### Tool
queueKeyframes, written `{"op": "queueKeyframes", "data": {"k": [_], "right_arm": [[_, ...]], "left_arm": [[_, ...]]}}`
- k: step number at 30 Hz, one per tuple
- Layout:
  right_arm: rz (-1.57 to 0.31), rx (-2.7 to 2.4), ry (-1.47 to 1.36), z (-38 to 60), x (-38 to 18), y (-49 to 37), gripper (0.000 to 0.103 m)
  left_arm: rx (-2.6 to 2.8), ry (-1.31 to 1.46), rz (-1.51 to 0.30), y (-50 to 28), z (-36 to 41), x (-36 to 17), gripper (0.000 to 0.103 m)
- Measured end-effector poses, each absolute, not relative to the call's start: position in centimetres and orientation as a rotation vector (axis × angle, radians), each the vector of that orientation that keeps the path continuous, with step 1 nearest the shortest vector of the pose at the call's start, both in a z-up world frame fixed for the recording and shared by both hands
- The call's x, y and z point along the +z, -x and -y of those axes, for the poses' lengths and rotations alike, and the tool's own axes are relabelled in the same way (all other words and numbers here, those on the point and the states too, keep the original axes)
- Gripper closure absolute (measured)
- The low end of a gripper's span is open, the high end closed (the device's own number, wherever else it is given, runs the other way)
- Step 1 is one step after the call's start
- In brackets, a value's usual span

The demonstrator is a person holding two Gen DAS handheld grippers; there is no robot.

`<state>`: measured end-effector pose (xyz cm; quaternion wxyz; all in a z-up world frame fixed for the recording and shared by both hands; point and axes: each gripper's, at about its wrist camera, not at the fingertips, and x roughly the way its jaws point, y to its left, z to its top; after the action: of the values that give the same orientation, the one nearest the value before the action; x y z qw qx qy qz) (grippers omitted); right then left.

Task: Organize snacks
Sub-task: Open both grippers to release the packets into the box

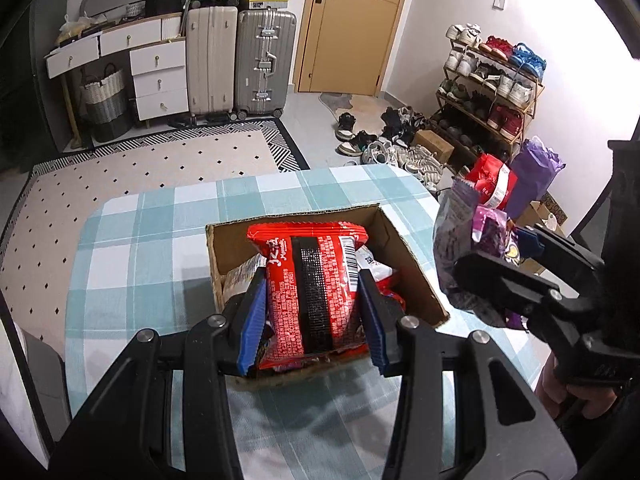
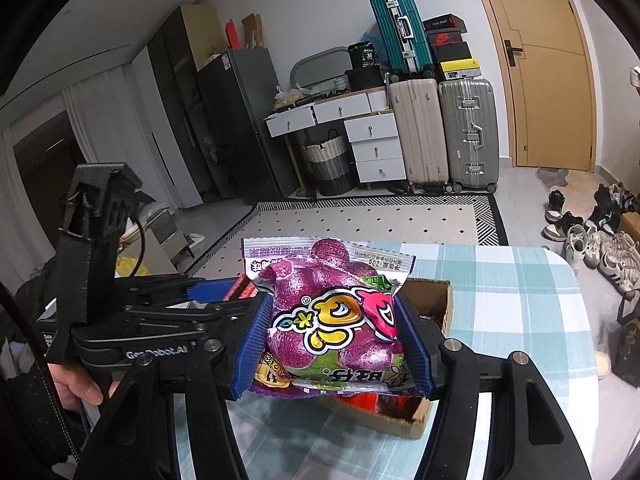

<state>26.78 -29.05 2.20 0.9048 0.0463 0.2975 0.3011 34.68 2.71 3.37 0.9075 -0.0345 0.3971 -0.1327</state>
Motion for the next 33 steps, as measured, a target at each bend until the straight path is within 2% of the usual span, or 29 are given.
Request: {"op": "queueKeyframes", "data": {"k": [16, 18, 20, 22, 33], "right_arm": [[-0.673, 0.592, -0.107, 28.7, -2.2, -32.3, 0.040], [-0.676, 0.588, -0.107, 28.6, -2.7, -32.9, 0.038], [-0.686, 0.582, -0.105, 28.6, -3.2, -33.4, 0.029], [-0.672, 0.566, -0.092, 28.7, -3.4, -33.5, 0.016], [-0.630, 0.556, -0.118, 30.4, -2.3, -32.4, 0.016]], "left_arm": [[-0.323, 0.098, -0.875, -41.1, -2.5, -2.2, 0.063], [-0.324, 0.087, -0.893, -41.9, -2.4, -2.8, 0.058], [-0.323, 0.079, -0.888, -42.0, -2.4, -3.1, 0.053], [-0.321, 0.081, -0.877, -42.0, -2.6, -3.3, 0.039], [-0.267, 0.096, -0.835, -39.9, -4.1, -1.7, 0.039]]}}
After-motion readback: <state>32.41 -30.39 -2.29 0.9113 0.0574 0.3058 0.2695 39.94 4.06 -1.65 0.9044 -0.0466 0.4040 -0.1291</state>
